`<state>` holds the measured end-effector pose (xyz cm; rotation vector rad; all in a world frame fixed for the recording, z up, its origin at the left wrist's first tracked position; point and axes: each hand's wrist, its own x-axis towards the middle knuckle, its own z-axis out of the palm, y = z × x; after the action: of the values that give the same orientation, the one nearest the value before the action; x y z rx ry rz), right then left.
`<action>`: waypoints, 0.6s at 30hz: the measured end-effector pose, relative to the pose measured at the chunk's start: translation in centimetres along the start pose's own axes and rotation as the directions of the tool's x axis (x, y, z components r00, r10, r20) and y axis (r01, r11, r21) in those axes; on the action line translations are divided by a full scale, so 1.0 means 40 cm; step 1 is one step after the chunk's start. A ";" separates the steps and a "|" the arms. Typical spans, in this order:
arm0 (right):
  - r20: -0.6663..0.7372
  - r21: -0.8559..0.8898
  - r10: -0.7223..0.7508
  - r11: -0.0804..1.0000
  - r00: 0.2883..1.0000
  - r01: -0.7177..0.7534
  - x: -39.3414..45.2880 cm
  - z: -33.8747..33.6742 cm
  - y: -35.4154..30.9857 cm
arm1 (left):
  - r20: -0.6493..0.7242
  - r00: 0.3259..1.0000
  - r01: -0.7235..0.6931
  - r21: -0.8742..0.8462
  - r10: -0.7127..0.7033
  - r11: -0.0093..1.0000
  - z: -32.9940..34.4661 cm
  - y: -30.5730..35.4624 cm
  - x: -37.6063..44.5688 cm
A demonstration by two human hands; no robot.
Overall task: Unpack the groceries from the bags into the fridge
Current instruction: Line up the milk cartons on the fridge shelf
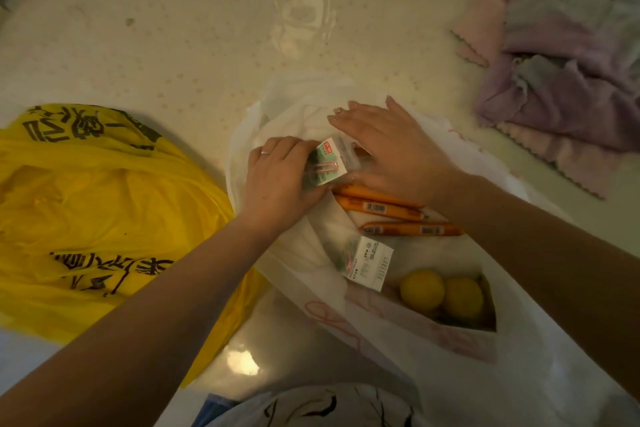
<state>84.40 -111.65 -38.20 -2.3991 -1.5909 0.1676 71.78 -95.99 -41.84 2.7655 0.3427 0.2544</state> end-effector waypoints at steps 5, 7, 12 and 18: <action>-0.193 0.282 0.223 0.945 0.956 -0.164 -0.165 -0.032 -0.104 | -0.001 0.999 -0.034 -0.109 0.034 0.993 -0.038 0.010 -0.057; -0.112 0.352 0.312 0.900 0.944 -0.256 -0.215 -0.034 -0.146 | 0.015 1.000 -0.014 -0.154 0.016 0.988 -0.052 0.020 -0.084; 0.078 0.408 0.414 0.817 0.907 -0.408 -0.281 0.013 -0.220 | 0.073 0.996 0.081 -0.391 -0.057 0.917 -0.076 0.048 -0.152; 0.148 0.448 0.523 0.721 0.839 -0.529 -0.293 0.057 -0.259 | 0.140 0.985 0.157 -0.489 -0.100 0.858 -0.081 0.054 -0.211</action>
<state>70.04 -118.23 -38.06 -2.3591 -0.6907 0.6038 63.45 -99.20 -39.18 2.2219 0.3714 0.1312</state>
